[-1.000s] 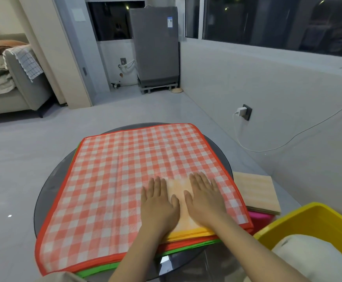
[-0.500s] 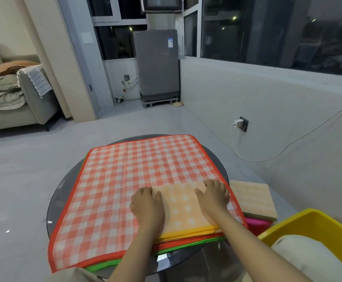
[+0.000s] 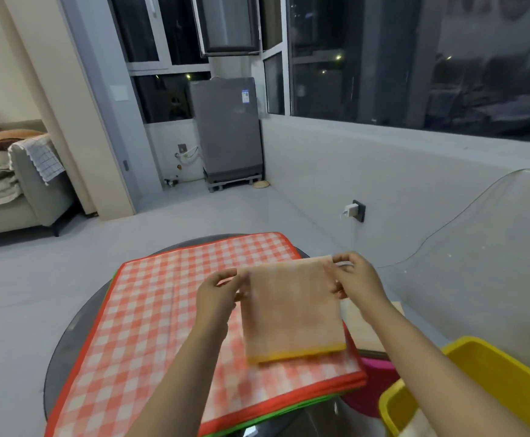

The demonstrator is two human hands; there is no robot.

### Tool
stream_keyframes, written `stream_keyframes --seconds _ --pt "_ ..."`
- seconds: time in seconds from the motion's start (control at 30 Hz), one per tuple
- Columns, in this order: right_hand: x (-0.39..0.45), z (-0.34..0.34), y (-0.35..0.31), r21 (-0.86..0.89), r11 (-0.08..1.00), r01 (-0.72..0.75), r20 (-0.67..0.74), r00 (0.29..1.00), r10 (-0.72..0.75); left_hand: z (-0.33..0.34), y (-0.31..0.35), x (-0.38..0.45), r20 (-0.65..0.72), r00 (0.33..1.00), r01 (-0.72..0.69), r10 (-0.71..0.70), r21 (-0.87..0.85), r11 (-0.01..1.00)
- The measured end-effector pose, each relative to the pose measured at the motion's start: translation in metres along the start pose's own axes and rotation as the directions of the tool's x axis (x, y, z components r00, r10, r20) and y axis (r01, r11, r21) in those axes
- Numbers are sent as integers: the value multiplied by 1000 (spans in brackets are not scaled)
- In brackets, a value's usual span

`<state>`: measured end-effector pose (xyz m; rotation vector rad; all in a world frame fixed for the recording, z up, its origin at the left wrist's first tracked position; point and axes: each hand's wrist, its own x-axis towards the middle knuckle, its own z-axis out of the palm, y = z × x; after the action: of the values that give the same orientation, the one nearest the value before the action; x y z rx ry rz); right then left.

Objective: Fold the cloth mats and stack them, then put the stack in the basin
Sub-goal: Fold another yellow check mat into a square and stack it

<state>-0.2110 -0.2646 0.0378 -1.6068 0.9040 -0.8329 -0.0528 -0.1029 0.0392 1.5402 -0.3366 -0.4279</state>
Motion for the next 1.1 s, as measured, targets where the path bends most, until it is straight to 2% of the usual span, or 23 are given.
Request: stream_keyframes --seconds 0.23,0.37,0.53,0.8,1.1 --pt "36 -64 -14 130 989 71 -109 992 -57 80 36 9 109 987 -101 115 -123 987" --pt "57 -99 2 225 972 63 -142 989 -31 133 28 18 186 978 -72 100 -152 986" --pt "85 -132 42 238 971 29 -214 977 24 198 -2 36 225 973 -27 54 -119 992" --pt "125 -155 131 136 985 -104 -302 943 141 283 -80 62 86 995 45 -47 19 999" --pt "133 -147 240 81 958 -276 -295 911 288 321 -183 55 -70 957 286 -281 66 956"
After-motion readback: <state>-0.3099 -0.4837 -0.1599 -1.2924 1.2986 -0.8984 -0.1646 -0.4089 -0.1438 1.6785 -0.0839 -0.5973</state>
